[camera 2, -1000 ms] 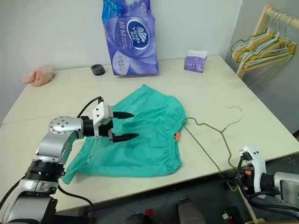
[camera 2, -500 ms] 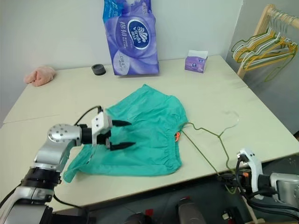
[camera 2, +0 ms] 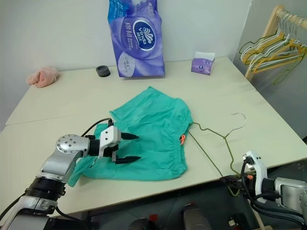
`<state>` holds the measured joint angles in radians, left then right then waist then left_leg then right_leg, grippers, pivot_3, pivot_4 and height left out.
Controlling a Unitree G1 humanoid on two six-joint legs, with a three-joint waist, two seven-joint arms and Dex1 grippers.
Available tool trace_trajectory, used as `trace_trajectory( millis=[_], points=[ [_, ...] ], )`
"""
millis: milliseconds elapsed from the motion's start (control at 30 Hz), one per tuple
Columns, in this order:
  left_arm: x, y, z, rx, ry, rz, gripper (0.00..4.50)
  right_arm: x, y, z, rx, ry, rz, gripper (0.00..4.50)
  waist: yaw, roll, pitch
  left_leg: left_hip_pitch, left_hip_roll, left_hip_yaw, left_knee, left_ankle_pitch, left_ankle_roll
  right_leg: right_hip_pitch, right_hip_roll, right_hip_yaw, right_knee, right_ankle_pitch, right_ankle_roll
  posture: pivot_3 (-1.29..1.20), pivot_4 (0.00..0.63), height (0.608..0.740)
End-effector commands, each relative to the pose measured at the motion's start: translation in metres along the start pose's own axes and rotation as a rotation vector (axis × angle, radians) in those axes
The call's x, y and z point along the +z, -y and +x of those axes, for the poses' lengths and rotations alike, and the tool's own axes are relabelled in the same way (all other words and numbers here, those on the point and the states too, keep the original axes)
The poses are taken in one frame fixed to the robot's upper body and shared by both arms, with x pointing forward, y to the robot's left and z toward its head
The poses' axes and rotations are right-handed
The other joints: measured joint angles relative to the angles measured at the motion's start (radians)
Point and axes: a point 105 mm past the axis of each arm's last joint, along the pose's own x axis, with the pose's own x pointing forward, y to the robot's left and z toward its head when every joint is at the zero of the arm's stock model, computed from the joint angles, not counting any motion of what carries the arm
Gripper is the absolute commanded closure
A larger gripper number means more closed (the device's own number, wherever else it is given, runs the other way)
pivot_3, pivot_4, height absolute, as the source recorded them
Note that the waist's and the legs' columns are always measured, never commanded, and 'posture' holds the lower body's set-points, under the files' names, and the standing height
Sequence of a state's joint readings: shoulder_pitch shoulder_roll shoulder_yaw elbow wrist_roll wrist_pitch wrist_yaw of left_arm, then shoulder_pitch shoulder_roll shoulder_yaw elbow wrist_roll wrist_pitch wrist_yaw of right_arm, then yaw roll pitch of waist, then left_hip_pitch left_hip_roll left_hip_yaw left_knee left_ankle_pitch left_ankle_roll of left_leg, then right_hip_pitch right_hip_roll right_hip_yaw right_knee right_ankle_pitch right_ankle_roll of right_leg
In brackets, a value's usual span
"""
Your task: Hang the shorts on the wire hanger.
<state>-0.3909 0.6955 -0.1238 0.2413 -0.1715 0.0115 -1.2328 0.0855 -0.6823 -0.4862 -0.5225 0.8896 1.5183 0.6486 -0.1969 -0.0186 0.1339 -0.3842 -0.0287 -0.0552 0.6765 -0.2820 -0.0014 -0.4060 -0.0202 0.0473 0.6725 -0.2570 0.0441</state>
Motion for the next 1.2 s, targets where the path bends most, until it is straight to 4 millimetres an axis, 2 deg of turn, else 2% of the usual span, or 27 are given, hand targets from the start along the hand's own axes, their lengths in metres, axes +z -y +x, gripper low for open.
trace_trajectory(
  millis=[33, 333, 433, 633, 800, 900, 1033, 1200],
  points=[
    [0.0, 0.001, -0.003, 0.004, -0.007, 0.029, 0.01, 0.01, -0.009, 0.003, 0.058, 0.027, -0.012, 4.5, 0.0, 0.0, 0.0, 0.0, 0.0, 0.0, 0.0, 0.0, 0.0, 0.0, 0.0, 0.0, 0.0, 0.0, 0.0, -0.3, 0.121, 0.74],
    [0.001, 0.002, 0.001, 0.005, 0.005, 0.035, 0.01, 0.013, -0.025, 0.031, 0.168, -0.044, 0.017, 4.5, 0.0, 0.0, 0.0, 0.0, 0.0, 0.0, 0.0, 0.0, 0.0, 0.0, 0.0, 0.0, 0.0, 0.0, 0.0, -0.29, 0.121, 0.74],
    [0.002, 0.001, 0.001, 0.008, 0.009, 0.038, 0.01, 0.016, -0.022, 0.04, 0.167, -0.053, 0.039, 4.5, 0.0, 0.0, 0.0, 0.0, 0.0, 0.0, 0.0, 0.0, 0.0, 0.0, 0.0, 0.0, 0.0, 0.0, 0.0, -0.29, 0.12, 0.74],
    [0.001, 0.002, 0.002, 0.015, 0.015, 0.036, 0.01, 0.045, -0.019, 0.057, 0.178, 0.035, 0.102, 4.5, -0.001, 0.001, 0.0, 0.0, 0.0, -0.001, 0.0, 0.0, 0.0, 0.0, 0.0, 0.001, 0.0, 0.002, -0.003, -0.28, 0.119, 0.74],
    [0.002, 0.003, 0.003, 0.019, 0.023, 0.035, 0.01, 0.057, -0.017, 0.073, 0.152, 0.076, 0.158, 4.5, 0.0, 0.001, 0.0, 0.0, 0.0, -0.001, 0.0, 0.0, 0.0, 0.0, 0.0, 0.001, 0.001, 0.003, -0.005, -0.27, 0.117, 0.74],
    [0.004, 0.001, 0.004, 0.034, 0.035, 0.027, 0.01, 0.072, -0.025, 0.078, 0.178, 0.14, 0.172, 4.5, 0.0, 0.001, 0.0, 0.0, 0.0, -0.002, 0.0, 0.0, 0.0, 0.0, 0.0, 0.001, 0.001, 0.003, -0.005, -0.27, 0.115, 0.74],
    [0.005, -0.002, 0.003, 0.069, 0.048, -0.002, 0.01, 0.086, -0.038, 0.075, 0.197, 0.214, 0.118, 4.5, 0.0, 0.001, 0.0, 0.0, 0.0, -0.002, 0.0, 0.0, 0.0, -0.001, 0.0, 0.001, 0.001, 0.003, -0.005, -0.27, 0.113, 0.74],
    [0.014, -0.022, 0.002, 0.176, 0.105, -0.094, 0.01, 0.101, -0.057, 0.077, 0.193, 0.279, -0.031, 4.5, -0.001, 0.002, 0.001, -0.001, 0.0, -0.003, 0.0, 0.0, 0.0, -0.001, 0.0, 0.001, 0.001, 0.003, -0.005, -0.27, 0.111, 0.74]
  ],
)
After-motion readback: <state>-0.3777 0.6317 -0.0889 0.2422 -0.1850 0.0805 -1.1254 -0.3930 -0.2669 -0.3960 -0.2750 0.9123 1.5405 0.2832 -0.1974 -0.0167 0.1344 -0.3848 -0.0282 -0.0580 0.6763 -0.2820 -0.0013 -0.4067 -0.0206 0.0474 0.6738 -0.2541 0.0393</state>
